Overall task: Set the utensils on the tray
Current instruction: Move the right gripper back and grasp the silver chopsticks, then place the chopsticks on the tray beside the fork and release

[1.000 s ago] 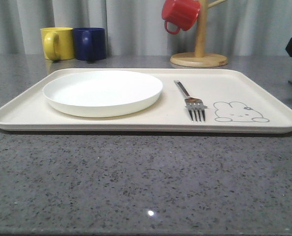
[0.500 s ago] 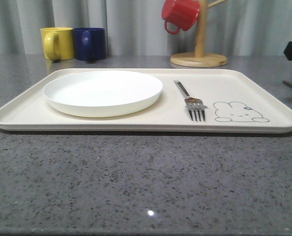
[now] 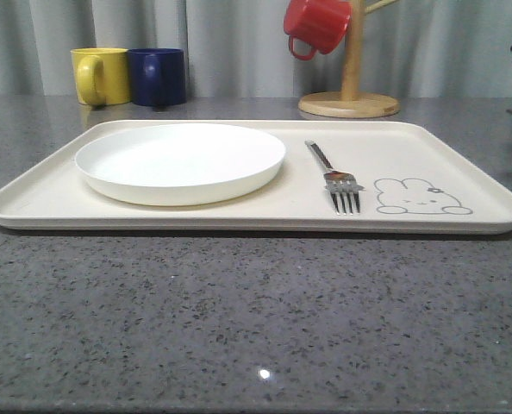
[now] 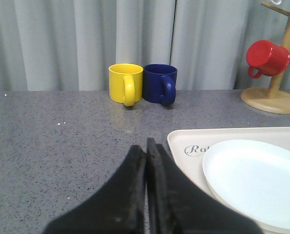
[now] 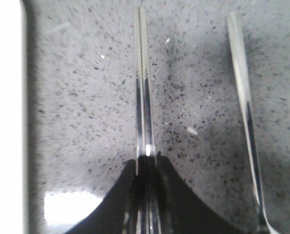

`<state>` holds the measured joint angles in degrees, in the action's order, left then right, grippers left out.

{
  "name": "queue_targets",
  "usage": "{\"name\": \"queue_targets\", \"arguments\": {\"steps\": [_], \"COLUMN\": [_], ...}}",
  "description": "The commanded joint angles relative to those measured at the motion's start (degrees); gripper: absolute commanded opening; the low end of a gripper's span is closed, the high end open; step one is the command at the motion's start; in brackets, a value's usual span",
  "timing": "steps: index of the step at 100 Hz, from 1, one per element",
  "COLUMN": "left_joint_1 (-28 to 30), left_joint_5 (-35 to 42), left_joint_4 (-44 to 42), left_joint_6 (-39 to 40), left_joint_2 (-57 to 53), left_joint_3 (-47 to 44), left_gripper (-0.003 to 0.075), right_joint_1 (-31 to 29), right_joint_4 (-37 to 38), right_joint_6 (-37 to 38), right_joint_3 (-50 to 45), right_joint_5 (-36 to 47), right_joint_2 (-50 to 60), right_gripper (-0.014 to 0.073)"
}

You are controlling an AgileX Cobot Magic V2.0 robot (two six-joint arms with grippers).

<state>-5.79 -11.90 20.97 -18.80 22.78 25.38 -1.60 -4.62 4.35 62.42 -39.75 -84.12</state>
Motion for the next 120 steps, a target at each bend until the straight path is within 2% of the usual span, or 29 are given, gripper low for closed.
{"name": "queue_targets", "arguments": {"steps": [1,17,34,49,71,92,120], "left_joint_1": [0.2,0.2,0.2,0.2,0.2,0.2,0.2], "left_joint_5": [4.5,4.5,4.5,4.5,4.5,4.5,4.5], "left_joint_4": [0.5,0.5,0.5,0.5,0.5,0.5,0.5], "left_joint_6": [0.4,0.4,0.4,0.4,0.4,0.4,0.4], "left_joint_2": [0.3,0.3,0.3,0.3,0.3,0.3,0.3], "left_joint_3": [1.5,1.5,1.5,1.5,1.5,1.5,1.5], "left_gripper": [-0.0018,-0.0018,-0.0018,-0.0018,-0.0018,-0.0018,-0.0018], "right_joint_1": [0.3,3.7,10.9,17.2,24.6,27.9,29.7], "right_joint_4": [-0.4,-0.4,0.3,5.6,15.0,19.1,19.5], "right_joint_6": [1.9,6.1,11.3,19.6,30.5,36.8,38.2], "right_joint_3": [1.6,1.6,1.8,2.0,5.7,7.6,7.6], "right_joint_5": [0.9,0.4,0.8,4.1,4.1,4.9,7.2], "right_joint_2": [5.1,8.9,9.0,7.9,2.1,-3.0,-6.3], "right_gripper": [-0.0035,-0.0035,-0.0035,-0.0035,-0.0035,-0.0035,-0.0035]}}
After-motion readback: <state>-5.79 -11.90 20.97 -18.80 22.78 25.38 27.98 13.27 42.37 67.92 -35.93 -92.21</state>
